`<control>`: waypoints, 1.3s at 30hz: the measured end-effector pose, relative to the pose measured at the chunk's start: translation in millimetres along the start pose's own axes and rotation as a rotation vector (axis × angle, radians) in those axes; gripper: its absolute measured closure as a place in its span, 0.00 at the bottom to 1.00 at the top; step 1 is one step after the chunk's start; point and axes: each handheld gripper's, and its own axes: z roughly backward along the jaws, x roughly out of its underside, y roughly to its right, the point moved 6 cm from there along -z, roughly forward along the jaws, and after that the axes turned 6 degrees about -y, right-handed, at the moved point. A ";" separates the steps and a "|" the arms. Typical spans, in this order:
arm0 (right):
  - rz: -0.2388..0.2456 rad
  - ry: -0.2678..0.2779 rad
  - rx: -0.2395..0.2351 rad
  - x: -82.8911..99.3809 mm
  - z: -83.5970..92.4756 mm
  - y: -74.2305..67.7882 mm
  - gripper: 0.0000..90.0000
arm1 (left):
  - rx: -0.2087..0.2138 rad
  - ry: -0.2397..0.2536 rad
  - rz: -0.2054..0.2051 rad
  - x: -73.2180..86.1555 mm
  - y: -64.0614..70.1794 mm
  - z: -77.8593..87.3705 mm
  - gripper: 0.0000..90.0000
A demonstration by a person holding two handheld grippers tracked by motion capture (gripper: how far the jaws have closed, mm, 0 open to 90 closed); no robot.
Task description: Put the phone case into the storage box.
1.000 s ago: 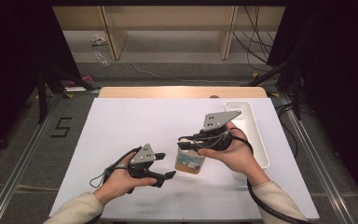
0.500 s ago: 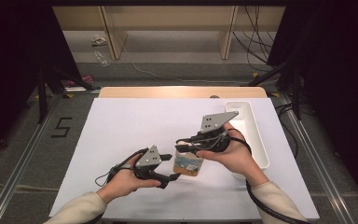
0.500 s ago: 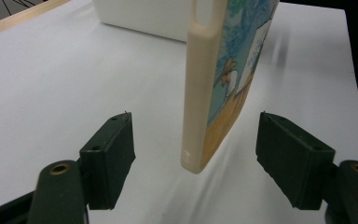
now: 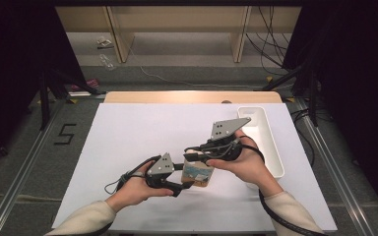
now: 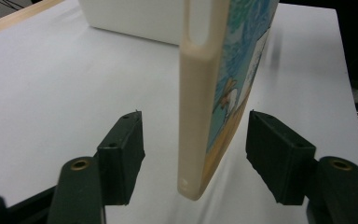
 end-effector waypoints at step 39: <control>-0.013 0.042 -0.018 0.3 -6.3 -0.7 0.88 | 0.005 -0.028 0.030 -1.9 -3.1 5.5 0.88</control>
